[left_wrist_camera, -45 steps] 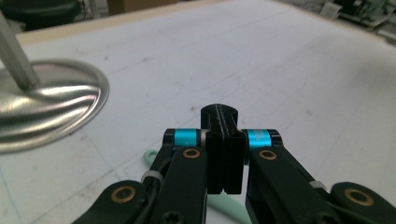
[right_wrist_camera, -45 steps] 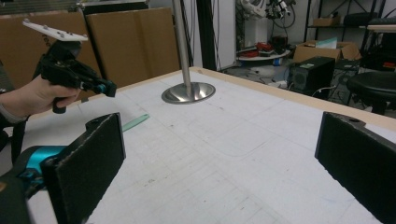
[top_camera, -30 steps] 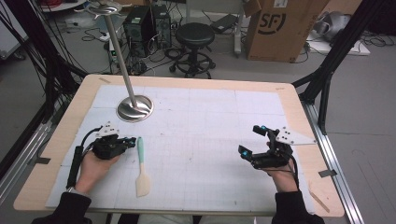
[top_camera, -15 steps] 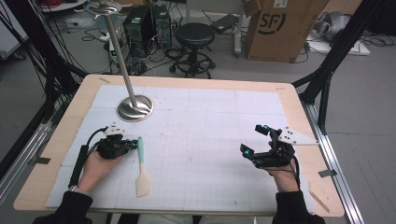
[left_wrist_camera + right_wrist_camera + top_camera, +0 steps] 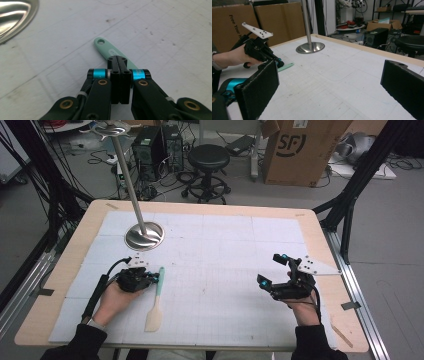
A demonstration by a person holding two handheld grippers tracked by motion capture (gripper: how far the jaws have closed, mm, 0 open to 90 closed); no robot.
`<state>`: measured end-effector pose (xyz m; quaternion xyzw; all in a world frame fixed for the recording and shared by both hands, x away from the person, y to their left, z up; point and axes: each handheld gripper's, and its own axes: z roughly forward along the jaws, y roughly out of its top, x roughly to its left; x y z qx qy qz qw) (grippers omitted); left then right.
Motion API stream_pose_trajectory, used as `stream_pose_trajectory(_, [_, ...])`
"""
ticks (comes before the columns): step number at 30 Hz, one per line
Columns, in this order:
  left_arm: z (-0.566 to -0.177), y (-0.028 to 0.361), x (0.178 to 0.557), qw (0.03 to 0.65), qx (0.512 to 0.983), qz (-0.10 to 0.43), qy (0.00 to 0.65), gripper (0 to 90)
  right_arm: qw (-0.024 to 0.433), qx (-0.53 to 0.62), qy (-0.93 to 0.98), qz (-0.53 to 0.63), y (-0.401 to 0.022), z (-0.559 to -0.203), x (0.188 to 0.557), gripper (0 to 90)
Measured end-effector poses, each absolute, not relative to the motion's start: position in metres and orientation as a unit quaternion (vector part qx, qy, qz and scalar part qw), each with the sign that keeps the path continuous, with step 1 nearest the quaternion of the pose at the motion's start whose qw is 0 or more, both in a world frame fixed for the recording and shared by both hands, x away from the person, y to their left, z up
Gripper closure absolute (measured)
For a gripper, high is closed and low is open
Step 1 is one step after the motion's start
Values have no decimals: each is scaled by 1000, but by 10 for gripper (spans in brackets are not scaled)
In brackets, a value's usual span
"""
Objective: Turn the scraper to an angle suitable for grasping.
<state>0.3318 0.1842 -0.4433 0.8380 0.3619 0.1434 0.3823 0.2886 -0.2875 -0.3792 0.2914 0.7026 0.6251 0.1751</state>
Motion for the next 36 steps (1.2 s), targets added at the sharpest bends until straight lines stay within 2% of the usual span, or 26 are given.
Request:
stream_pose_trajectory(23, [-442, 117, 301, 390, 880, 91, 254, 899, 175, 297, 701, 625, -290, -379, 288, 5])
stream_pose_trajectory(36, [-429, 121, 280, 408, 885, 84, 209, 899, 175, 299, 699, 626, -292, -379, 289, 5])
